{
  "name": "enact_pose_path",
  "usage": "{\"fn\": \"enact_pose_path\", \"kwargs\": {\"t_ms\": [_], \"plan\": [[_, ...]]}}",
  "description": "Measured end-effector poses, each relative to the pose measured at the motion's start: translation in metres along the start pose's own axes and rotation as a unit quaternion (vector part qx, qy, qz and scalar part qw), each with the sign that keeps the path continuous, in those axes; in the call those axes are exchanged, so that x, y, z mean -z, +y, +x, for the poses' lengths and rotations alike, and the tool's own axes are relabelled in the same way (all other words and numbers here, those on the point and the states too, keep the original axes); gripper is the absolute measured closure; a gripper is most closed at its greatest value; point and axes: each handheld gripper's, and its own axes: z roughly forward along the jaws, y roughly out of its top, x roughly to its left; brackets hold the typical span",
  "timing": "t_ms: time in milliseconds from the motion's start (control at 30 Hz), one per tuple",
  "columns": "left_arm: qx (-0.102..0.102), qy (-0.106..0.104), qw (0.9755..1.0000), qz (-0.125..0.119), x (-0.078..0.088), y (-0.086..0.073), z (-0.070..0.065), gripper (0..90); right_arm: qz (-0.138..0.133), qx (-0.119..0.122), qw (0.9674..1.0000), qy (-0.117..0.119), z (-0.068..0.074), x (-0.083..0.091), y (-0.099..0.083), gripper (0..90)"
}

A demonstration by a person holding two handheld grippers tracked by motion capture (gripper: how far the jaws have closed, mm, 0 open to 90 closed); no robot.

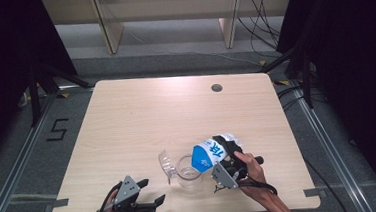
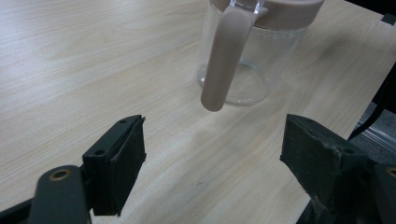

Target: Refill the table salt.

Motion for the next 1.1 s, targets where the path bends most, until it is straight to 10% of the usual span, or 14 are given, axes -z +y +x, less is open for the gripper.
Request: {"fn": "enact_pose_path", "kwargs": {"t_ms": [1000,1100], "plan": [[0.005,0.001,1.0000,-0.007,-0.0010,-0.0002,0.0000,21.1,0.006,0.008,0.9999,-0.007,0.0008,0.0015,0.0021,47.1],[0.002,0.004,1.0000,-0.002,-0.0006,-0.0001,-0.0008,21.1,0.012,0.037,0.9991,-0.013,-0.0018,0.0030,0.0038,47.1]]}}
